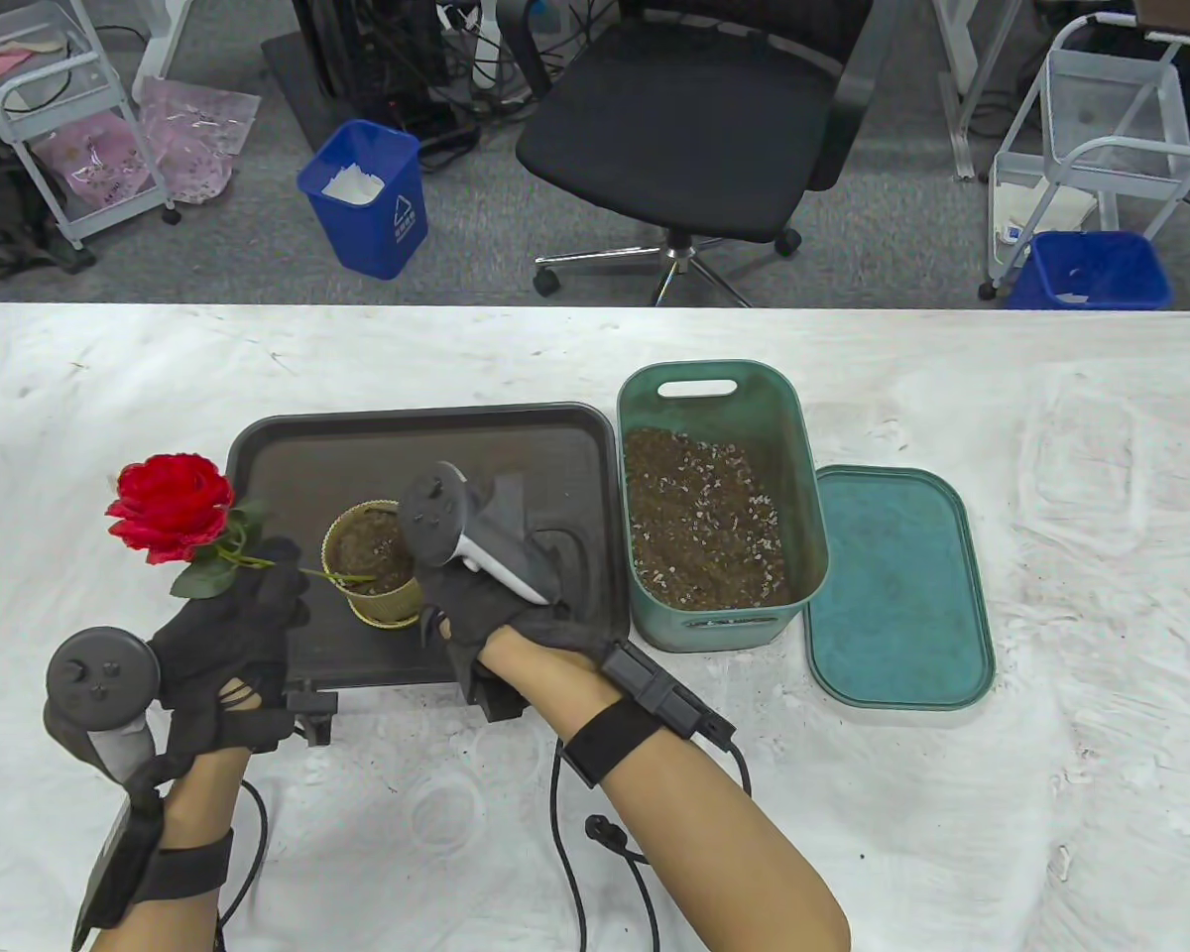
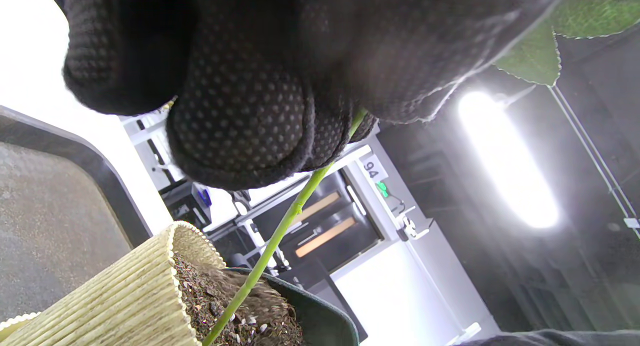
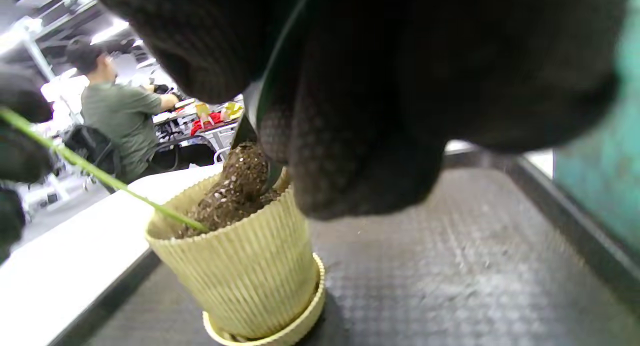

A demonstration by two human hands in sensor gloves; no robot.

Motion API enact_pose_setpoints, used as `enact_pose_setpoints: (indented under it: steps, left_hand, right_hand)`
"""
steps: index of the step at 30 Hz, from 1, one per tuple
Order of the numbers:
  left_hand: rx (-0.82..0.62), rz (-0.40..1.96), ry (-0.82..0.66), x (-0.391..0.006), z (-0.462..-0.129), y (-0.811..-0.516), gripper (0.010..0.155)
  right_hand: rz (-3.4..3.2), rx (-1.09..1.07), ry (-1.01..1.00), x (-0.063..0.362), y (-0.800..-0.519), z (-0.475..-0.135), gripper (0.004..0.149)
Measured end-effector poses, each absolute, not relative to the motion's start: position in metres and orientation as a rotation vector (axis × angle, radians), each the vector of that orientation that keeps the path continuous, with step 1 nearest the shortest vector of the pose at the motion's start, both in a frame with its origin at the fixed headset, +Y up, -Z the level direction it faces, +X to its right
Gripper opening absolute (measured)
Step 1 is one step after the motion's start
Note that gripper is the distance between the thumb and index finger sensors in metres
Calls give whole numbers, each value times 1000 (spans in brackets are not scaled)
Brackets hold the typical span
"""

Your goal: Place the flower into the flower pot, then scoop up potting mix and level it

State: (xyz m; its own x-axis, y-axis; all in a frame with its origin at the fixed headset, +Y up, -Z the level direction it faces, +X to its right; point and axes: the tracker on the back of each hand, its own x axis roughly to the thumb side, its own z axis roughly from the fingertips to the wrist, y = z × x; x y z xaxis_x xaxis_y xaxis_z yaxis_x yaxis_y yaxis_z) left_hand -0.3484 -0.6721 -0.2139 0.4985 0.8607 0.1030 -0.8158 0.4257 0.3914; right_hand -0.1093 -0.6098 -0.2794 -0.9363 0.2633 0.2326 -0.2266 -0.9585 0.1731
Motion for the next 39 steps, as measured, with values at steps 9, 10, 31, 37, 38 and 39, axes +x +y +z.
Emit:
enact_pose_setpoints:
  steps: [9, 10, 31, 37, 38, 39]
  left_hand:
    - [416, 1062, 119, -348, -214, -672, 43]
    - [416, 1062, 118, -348, -214, -672, 43]
    - [417, 1065, 133, -349, -214, -673, 43]
    - [418, 1064, 133, -350, -214, -673, 43]
    - [418, 1063, 133, -350, -214, -673, 43]
    - [418, 1063, 132, -350, -214, -673, 43]
  right_hand:
    - [3004, 419, -32, -105, -594, -262, 53]
    - [2972, 396, 6, -99, -592, -262, 53]
    - [2919, -526, 420, 92, -563, -314, 53]
    - [2914, -637, 786, 103, -608, -331, 52]
    - [2889, -633, 817, 104, -614, -334, 53]
    - [2862, -627, 839, 104, -617, -335, 53]
